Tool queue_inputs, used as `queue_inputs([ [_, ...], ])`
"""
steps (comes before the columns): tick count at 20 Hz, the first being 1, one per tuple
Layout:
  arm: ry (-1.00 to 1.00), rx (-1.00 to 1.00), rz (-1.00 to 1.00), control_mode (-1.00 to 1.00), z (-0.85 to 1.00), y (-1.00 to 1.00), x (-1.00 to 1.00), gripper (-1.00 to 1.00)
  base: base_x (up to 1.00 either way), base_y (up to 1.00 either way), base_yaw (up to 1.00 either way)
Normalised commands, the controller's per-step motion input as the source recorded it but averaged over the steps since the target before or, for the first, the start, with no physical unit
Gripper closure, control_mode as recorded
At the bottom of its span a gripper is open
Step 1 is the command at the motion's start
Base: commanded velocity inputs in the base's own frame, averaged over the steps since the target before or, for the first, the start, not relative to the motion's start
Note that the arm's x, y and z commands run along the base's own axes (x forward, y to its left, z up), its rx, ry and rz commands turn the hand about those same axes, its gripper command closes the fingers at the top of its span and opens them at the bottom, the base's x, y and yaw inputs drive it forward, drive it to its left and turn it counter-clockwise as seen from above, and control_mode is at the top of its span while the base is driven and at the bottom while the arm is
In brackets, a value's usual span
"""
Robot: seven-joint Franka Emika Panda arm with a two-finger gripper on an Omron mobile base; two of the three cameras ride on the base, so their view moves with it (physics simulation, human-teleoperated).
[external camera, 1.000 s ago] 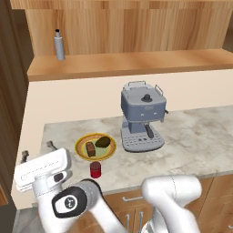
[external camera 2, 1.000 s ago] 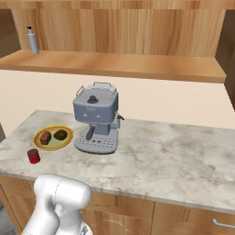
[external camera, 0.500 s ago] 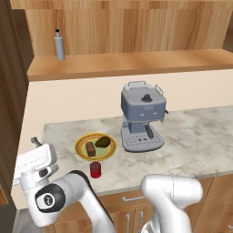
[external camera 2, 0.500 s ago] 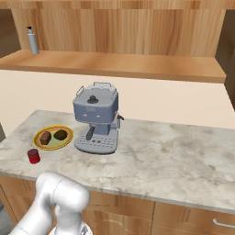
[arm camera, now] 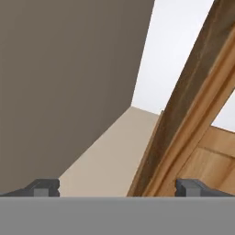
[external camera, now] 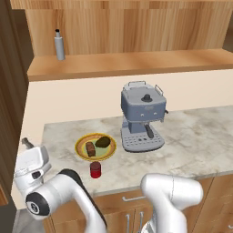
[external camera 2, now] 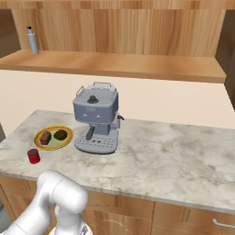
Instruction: Pick the avocado and bread from the counter and place them on the plate. Then pick the jam from the cabinet and place it next to the plate. Lastly close the cabinet door.
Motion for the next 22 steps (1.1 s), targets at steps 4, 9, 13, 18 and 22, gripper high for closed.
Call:
queue_inputs([
  [4, -0.09, -0.01, 0.00, -1.00, 0.09, 0.12, 0.20, -1.00, 0.00, 0.00, 0.00],
  [9, 0.00, 0.00, -0.02, -1.00, 0.03, 0.23, 0.23, -1.00, 0.00, 0.00, 0.00],
  [13, 0.00, 0.00, 0.00, -1.00, 0.06, 0.26, 0.28, -1.00, 0.00, 0.00, 0.00],
  [18, -0.02, 0.00, 0.00, -1.00, 0.02, 0.30, 0.15, -1.00, 0.00, 0.00, 0.00],
  [22, -0.08, 0.02, 0.00, -1.00, 0.17, 0.18, 0.06, -1.00, 0.00, 0.00, 0.00],
])
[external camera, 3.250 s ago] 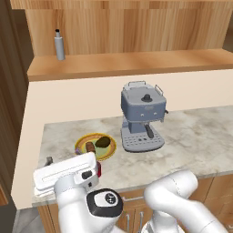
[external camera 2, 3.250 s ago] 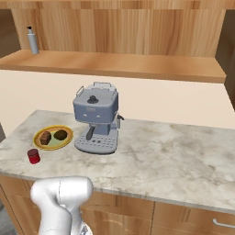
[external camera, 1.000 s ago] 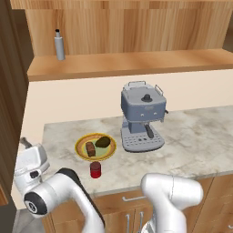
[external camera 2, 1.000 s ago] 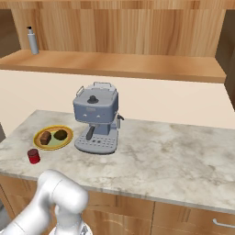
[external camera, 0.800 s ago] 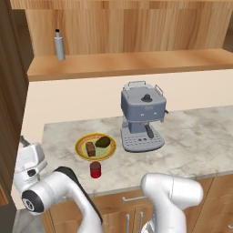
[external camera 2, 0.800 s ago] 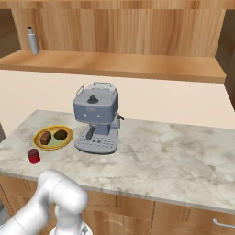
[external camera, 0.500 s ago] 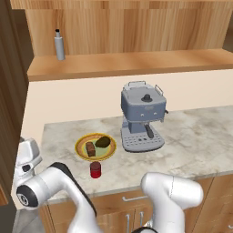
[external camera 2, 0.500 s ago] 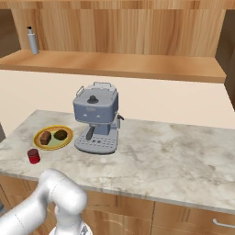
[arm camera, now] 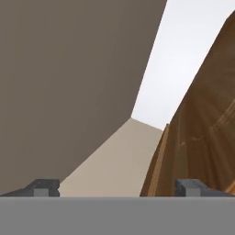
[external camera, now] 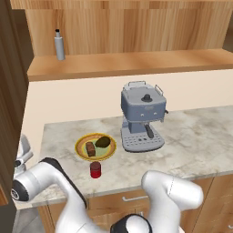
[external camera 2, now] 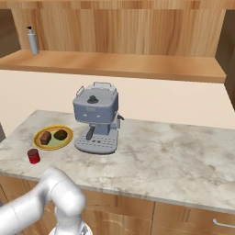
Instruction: Pick the avocado and bread from the counter and place them on the plate. Then pick the jam from the cabinet and place it next to the plate. Lastly close the cabinet door.
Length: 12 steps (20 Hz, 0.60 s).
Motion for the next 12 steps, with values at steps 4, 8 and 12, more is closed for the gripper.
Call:
queue_inputs([
  [4, -0.12, 0.07, 0.00, -1.00, 0.32, 0.12, 0.11, -1.00, 0.00, 0.00, 0.00],
  [8, -0.14, 0.11, 0.00, -1.00, 0.37, 0.02, 0.05, -1.00, 0.00, 0.00, 0.00],
  [12, -0.19, 0.18, 0.00, -1.00, 0.53, 0.00, 0.00, -1.00, 0.00, 0.00, 0.00],
])
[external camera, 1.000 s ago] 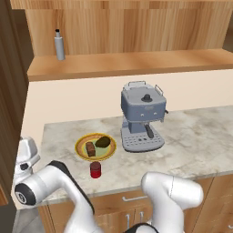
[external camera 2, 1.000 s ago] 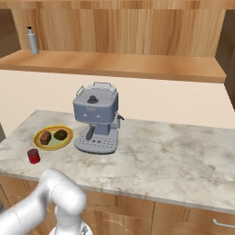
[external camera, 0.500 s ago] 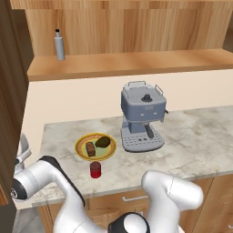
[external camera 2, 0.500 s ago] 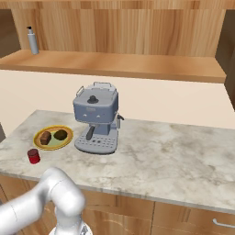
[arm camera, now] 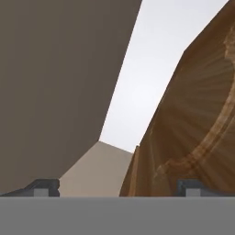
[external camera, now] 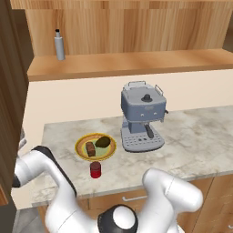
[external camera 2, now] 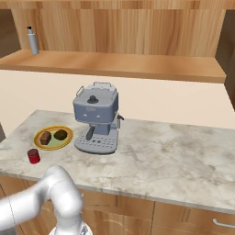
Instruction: Pick the avocado and bread from the counter and place them on the plate. Then pick the jam from the cabinet and place it next to the plate. Lastly close the cabinet door.
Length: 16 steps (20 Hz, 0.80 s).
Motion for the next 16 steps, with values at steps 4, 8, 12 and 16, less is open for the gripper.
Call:
queue_inputs([
  [4, -0.19, 0.23, 0.02, -1.00, 0.56, -0.11, 0.00, -1.00, 0.00, 0.00, 0.00],
  [8, -0.22, 0.35, 0.12, -1.00, 0.58, -0.54, -0.14, -1.00, 0.00, 0.00, 0.00],
  [12, -0.25, 0.39, 0.16, -1.00, 0.59, -0.71, -0.30, -1.00, 0.00, 0.00, 0.00],
  [16, -0.27, 0.39, 0.12, -1.00, 0.64, -0.77, -0.40, -1.00, 0.00, 0.00, 0.00],
])
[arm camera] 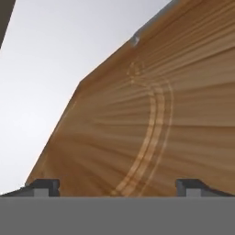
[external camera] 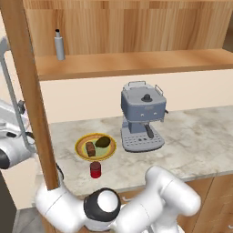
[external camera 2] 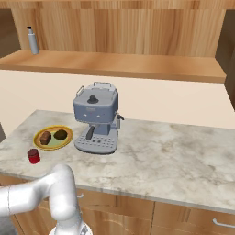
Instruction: Pick the avocado and bread from the counter and place them on the plate. Then pick the jam from the cabinet and place it next to the plate. Lastly close the cabinet door.
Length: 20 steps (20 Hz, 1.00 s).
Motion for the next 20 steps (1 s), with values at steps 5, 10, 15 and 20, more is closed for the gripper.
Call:
queue_inputs([
  [5, -0.20, 0.46, 0.16, -1.00, 0.78, -0.95, -0.41, -1.00, 0.00, 0.00, 0.00],
  [10, -0.11, 0.51, 0.17, -1.00, 0.79, -1.00, -0.50, -1.00, 0.00, 0.00, 0.00],
  [15, -0.11, 0.55, 0.14, -1.00, 0.74, -1.00, -0.66, -1.00, 0.00, 0.00, 0.00],
  [20, -0.02, 0.54, 0.19, -1.00, 0.17, -1.00, -0.10, -1.00, 0.00, 0.00, 0.00],
])
